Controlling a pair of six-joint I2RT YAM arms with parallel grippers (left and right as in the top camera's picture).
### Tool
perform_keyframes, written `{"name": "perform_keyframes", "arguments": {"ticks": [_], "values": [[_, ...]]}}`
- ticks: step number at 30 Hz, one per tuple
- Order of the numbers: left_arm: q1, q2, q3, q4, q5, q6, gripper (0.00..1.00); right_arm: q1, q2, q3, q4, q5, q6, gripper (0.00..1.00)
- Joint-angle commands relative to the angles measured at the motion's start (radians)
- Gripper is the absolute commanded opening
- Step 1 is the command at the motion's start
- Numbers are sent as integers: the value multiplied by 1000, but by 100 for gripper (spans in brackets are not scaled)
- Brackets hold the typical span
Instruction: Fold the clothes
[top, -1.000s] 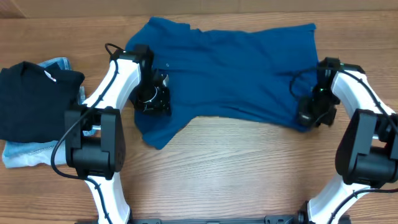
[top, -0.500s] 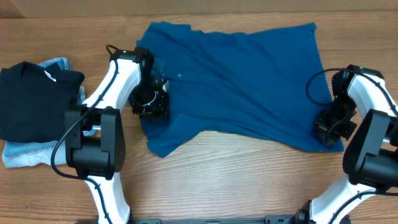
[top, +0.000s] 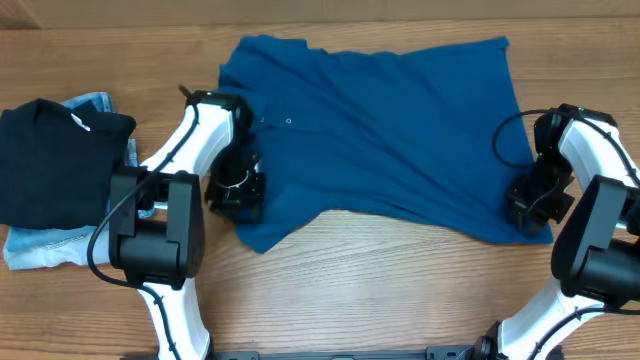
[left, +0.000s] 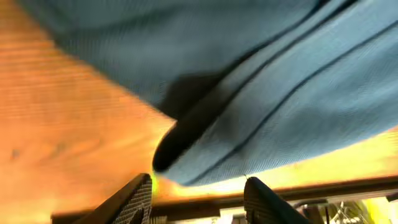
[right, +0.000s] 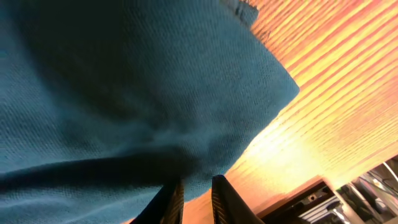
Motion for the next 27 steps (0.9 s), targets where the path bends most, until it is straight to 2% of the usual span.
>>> {"name": "perform_keyframes", "arguments": {"ticks": [1, 4, 8, 9, 10, 12, 14, 18, 21, 23, 27], "values": [[-2, -8, -23, -37, -30, -53, 54, -9, 0, -2, 9, 10, 5, 19], [-2, -8, -78, -5, 34, -50, 56, -9, 0, -2, 9, 6, 4, 20], [-3, -8, -177, 163, 169, -13, 56, -9, 0, -2, 9, 3, 4, 20], [-3, -8, -179, 204, 196, 0, 51, -9, 0, -2, 8, 3, 4, 20], [-3, -8, -176, 230, 196, 2, 37, -9, 0, -2, 8, 3, 4, 19], [-2, -8, -166, 234, 196, 23, 17, -9, 0, -2, 9, 3, 4, 19], [0, -16, -121, 203, 191, 55, 9, -9, 0, -2, 11, 3, 4, 19], [0, -31, 0, 36, 11, 55, 16, -9, 0, -2, 13, 3, 4, 19], [0, -31, 20, 7, 8, 55, 20, -9, 0, -2, 12, 3, 4, 19], [0, -31, 20, -6, 8, 55, 26, -9, 0, -2, 12, 3, 4, 19], [0, -31, 20, -40, 8, 55, 28, -9, 0, -2, 13, 3, 4, 20]]}}
